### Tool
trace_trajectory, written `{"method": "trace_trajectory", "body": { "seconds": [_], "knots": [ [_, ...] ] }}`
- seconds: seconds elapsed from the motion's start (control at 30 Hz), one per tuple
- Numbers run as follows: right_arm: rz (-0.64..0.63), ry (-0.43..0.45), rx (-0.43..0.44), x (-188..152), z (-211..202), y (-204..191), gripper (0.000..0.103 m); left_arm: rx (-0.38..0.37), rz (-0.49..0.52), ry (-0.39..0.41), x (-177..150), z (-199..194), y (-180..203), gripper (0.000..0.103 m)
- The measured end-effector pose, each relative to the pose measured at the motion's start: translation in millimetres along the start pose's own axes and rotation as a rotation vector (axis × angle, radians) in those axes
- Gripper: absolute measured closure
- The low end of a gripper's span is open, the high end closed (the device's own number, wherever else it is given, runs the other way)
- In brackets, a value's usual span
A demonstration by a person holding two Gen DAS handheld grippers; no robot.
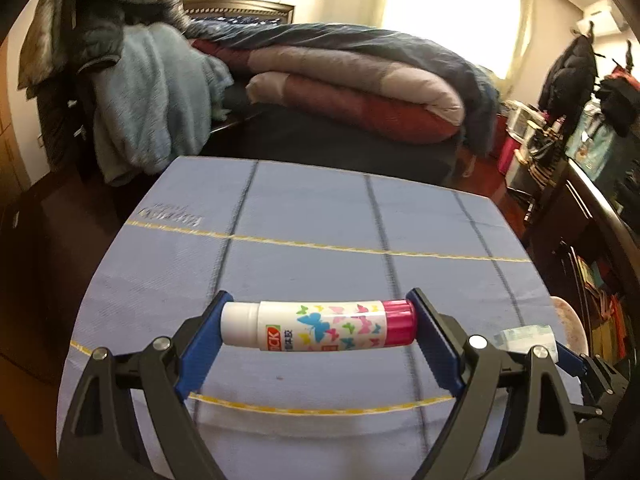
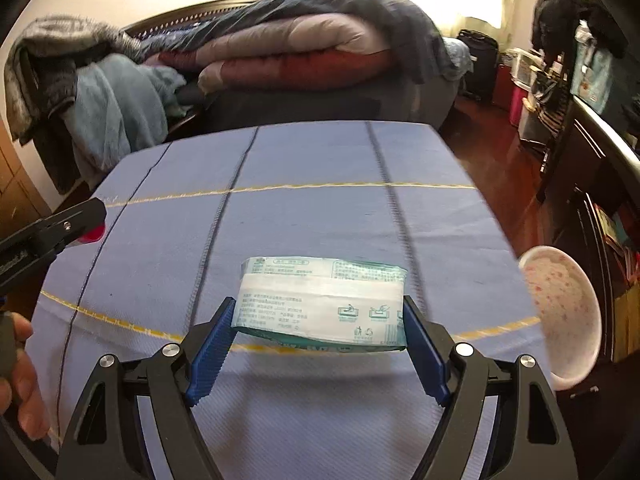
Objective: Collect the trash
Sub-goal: 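Carry the glue stick and wipes packet over the wastebasket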
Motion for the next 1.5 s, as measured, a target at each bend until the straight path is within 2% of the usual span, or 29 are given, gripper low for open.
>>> {"method": "trace_trajectory", "body": {
  "seconds": [0.3,0.8,1.1,1.5],
  "knots": [
    [0.093,0.052,-0.022,0,-37,63,0.023,-0.079,0.104,0.051,18,-19,72,0.016],
    [0.236,0.151,-0.131,-1,-84,170,0.023,-0.297,0.319,0.12,36,-31,231,0.016],
    [0.334,0.181,-0.225,-2,-90,234,0.023,-0.382,0.421,0.146,47,-18,306,0.016],
    [0.42,0.185,-0.298,2,-76,295,0.023,-0.474,0.492,0.107,55,24,390,0.016]
  ]
}}
Point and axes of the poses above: each gripper's, at about its wrist camera, not at the fingertips, and z roughly the way its jaws point, y to its right, x to its top, the point moved 1 cm from there along z, roughly the way its jaws point, and after that the axes turned 11 degrees about z, right-handed, at the moved point
